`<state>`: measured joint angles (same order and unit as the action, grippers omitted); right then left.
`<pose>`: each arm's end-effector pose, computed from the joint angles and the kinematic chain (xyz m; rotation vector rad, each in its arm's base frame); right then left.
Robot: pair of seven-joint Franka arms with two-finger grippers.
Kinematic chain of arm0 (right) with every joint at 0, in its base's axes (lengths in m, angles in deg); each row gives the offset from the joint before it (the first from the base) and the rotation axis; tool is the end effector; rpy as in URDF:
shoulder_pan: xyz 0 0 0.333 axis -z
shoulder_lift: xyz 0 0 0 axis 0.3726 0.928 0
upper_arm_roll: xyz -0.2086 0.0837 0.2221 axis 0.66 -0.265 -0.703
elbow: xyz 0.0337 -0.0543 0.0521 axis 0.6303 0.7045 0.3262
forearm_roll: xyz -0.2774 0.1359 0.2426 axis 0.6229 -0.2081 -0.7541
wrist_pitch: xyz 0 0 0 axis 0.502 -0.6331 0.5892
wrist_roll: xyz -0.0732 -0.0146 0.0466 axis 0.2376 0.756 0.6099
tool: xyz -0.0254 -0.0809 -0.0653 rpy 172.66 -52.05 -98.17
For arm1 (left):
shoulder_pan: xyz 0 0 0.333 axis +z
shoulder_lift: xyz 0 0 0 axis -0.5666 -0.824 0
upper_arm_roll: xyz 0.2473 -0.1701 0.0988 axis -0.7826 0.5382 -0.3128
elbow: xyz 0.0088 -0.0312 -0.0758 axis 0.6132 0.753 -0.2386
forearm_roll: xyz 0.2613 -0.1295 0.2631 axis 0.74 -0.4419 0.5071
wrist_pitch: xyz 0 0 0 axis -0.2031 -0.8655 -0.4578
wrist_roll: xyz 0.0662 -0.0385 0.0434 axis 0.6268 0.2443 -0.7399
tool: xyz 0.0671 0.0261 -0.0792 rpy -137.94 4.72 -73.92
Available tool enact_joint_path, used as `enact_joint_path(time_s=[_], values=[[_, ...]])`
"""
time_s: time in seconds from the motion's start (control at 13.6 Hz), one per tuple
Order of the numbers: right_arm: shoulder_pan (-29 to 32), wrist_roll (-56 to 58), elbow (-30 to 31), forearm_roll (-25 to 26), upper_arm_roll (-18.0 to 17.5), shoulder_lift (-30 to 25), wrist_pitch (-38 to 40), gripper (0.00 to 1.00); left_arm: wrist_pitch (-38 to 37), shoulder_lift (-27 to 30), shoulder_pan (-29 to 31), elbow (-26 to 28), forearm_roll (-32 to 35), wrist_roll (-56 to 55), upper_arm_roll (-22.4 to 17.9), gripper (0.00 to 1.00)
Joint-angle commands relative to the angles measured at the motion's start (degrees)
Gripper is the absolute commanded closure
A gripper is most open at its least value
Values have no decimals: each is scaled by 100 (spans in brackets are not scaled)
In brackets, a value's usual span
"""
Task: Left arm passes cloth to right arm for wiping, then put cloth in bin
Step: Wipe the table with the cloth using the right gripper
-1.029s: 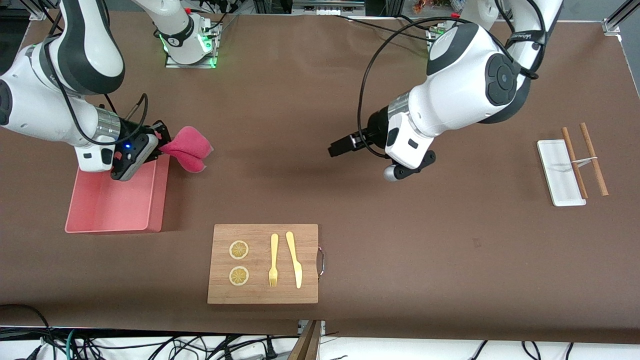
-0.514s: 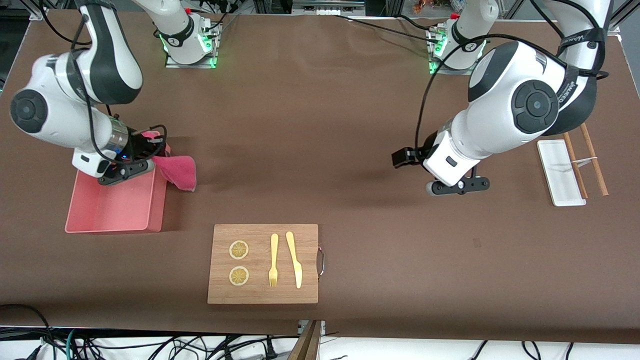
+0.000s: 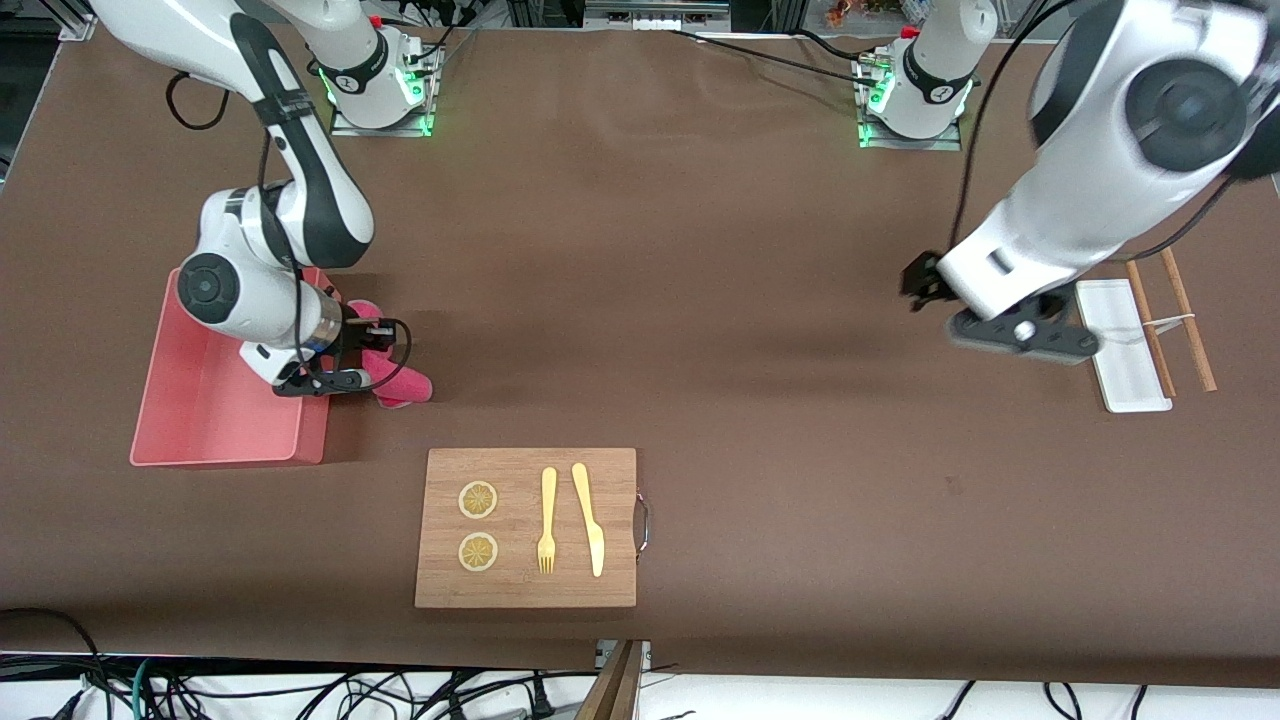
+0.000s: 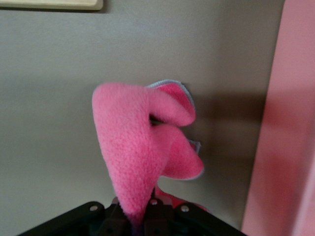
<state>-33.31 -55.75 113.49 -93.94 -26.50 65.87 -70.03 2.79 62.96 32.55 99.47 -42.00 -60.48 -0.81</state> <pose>0.5669 0.1092 0.2482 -3.0605 -0.0872 0.1965 0.5831 -0.1418 0.5672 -3.0481 0.2573 0.0751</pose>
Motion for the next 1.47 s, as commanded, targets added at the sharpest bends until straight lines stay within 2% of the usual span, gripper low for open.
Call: enact_joint_path(time_s=[0.0,0.07,0.22,0.37,0.51,0.73,0.88,1.03,1.18,1.4], values=[[-60,-211,495,119,-9,-7,-612,100,429,1152,82,1383,-446,397,-651,0],[-182,-219,451,119,-1,142,-621,100,439,1345,74,1559,-544,406,-905,0],[-542,-542,259,49,-27,397,-700,100,404,1199,73,1421,-571,842,-1223,0],[-867,-1489,-179,49,-341,687,-744,100,413,1084,100,1315,-554,942,-1277,0],[-1437,-2378,-681,58,-387,1003,-727,100,378,1049,100,1219,-571,768,-1268,0],[-1799,-3722,-1419,58,-966,1390,-744,100,343,926,327,956,-641,661,-1330,0],[-2177,-4374,-1928,58,-994,1592,-727,100,343,593,355,684,-615,643,-1339,0],[-2284,-4736,-2272,49,-1029,1664,-648,100,255,548,355,507,-650,207,-1330,0],[-2179,-4711,-2493,49,-1064,1611,-167,100,237,556,346,498,-642,-383,-1277,0],[-1994,-4484,-2415,49,-1064,1576,177,100,228,556,267,506,-659,-420,-1260,0]])
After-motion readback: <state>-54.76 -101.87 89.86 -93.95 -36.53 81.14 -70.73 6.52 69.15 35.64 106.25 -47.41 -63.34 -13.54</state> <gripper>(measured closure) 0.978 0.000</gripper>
